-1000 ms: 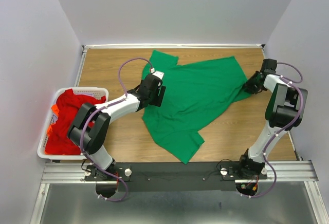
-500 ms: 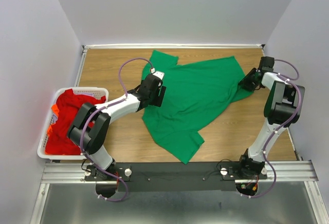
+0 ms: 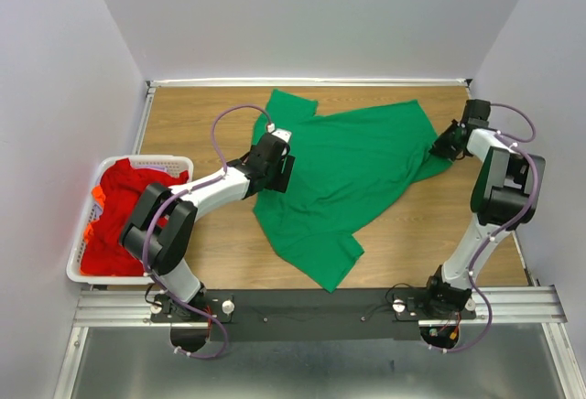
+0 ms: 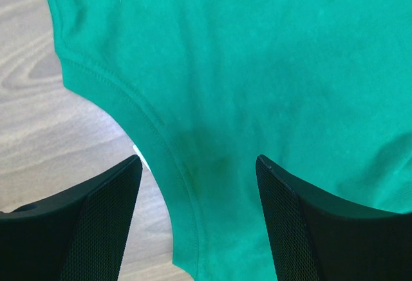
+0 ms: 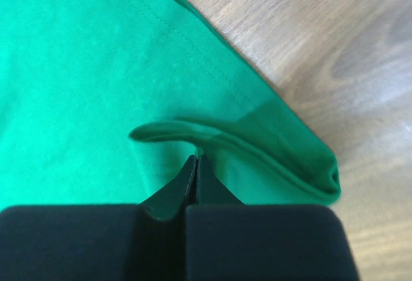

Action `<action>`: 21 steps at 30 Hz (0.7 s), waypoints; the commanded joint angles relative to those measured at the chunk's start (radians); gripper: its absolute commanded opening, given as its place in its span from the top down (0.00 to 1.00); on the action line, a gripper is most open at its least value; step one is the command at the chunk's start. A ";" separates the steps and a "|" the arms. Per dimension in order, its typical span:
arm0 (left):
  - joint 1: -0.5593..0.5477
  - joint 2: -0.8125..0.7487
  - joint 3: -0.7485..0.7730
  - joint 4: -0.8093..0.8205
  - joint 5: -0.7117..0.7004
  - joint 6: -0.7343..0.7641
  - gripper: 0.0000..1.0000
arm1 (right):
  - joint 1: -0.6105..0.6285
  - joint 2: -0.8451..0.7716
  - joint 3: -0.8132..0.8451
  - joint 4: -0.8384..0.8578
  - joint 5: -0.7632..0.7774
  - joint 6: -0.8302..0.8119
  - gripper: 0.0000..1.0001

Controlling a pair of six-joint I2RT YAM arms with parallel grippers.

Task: Fold and stack the t-shirts
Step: Flatten the tshirt out

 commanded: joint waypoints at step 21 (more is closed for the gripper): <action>-0.003 -0.072 -0.003 -0.080 -0.057 -0.046 0.20 | 0.001 -0.561 -0.367 -0.352 0.388 -0.020 0.99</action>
